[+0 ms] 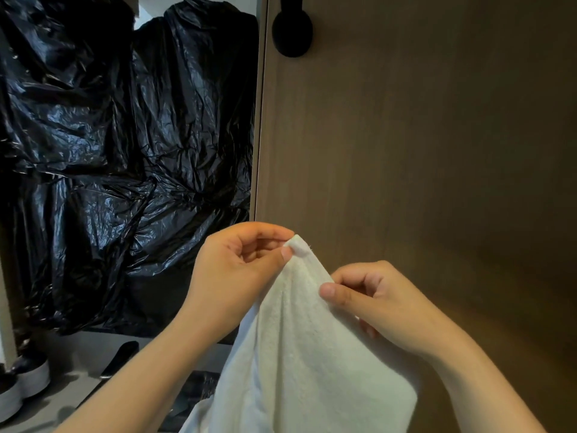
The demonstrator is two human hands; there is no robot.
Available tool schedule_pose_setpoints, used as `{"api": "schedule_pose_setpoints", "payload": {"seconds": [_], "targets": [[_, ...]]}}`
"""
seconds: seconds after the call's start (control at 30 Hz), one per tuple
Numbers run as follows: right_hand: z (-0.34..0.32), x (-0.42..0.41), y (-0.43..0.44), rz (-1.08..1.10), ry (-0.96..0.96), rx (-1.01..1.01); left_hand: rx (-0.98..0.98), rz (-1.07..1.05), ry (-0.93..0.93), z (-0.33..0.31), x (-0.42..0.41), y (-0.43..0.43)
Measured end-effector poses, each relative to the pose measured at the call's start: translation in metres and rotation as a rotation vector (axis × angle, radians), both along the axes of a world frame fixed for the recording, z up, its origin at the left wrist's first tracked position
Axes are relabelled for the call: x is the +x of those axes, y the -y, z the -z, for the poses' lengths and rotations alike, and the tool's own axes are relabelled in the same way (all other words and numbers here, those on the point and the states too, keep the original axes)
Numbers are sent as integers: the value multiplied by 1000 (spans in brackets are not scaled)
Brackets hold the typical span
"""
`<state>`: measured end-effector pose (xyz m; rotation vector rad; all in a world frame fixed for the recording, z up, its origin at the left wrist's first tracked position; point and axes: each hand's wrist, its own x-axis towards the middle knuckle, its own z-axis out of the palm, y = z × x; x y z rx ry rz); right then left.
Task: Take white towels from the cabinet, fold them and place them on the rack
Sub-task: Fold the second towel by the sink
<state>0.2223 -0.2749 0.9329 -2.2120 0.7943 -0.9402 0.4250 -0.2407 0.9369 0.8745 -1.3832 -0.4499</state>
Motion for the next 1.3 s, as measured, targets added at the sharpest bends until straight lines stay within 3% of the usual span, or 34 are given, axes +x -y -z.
{"api": "schedule_pose_setpoints", "payload": {"seconds": [0.17, 0.23, 0.4, 0.53, 0.63, 0.77, 1.0, 1.3], "targets": [[4, 1, 6, 270, 196, -218, -2, -52, 10, -10, -3, 9], [0, 2, 6, 341, 169, -344, 4, -69, 50, -13, -3, 12], [-1, 8, 12, 326, 165, -375, 33, -194, 255, -13, 1, 16], [2, 12, 15, 332, 238, -402, 73, -176, 327, -11, 1, 21], [-4, 14, 18, 306, 198, -421, 92, -165, 282, -9, 0, 30], [-1, 8, 27, 231, 52, -304, 59, -272, 163, -16, -7, 46], [21, -1, 38, 167, 132, -62, -145, -352, 285, -37, -12, 70], [55, -15, 37, 91, 267, 108, -215, -464, 298, -50, 16, 98]]}}
